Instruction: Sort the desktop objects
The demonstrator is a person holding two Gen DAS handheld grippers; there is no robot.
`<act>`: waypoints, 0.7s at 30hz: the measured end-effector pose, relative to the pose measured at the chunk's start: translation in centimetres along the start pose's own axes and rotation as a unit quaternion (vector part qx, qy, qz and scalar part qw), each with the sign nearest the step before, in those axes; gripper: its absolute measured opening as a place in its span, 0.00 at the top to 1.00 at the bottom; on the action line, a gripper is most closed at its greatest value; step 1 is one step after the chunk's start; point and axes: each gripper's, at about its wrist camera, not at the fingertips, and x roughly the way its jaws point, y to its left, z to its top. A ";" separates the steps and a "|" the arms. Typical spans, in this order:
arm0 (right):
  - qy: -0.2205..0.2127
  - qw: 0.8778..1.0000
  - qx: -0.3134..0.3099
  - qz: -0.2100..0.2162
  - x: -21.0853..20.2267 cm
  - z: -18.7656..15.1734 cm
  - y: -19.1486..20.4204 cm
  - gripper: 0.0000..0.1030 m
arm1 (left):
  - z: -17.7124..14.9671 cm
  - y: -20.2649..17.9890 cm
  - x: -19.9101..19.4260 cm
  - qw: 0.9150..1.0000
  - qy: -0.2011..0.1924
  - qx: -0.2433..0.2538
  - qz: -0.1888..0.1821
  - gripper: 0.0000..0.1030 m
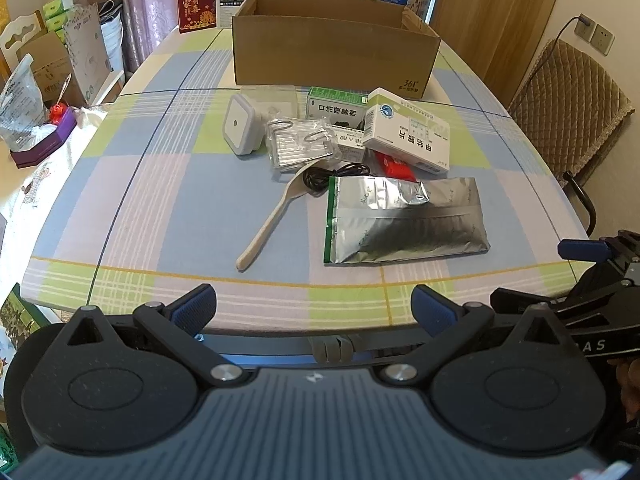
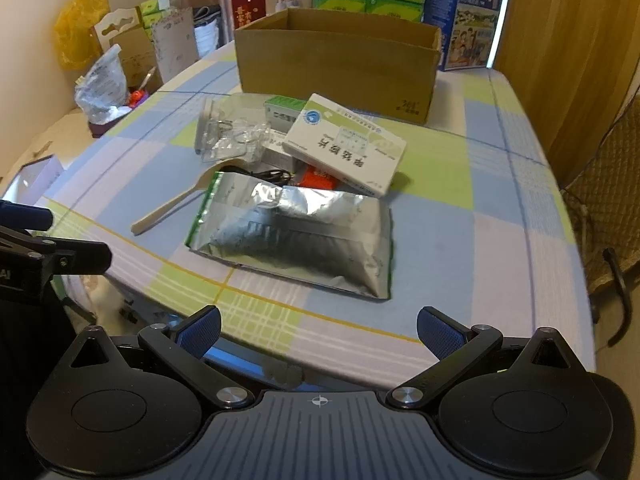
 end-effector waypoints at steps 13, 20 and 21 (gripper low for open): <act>-0.006 0.999 -0.043 0.015 0.8 0.9 0.1 0.02 | 0.9 1.6 0.7 1.000 0.001 0.012 -0.006 0.01; -0.016 0.989 -0.143 0.007 1.5 2.4 0.8 0.02 | 2.3 3.0 1.4 0.999 0.002 0.036 -0.002 0.01; -0.021 0.985 -0.170 0.007 1.6 2.6 1.1 0.02 | 2.6 3.3 1.6 0.999 0.003 0.044 -0.003 0.01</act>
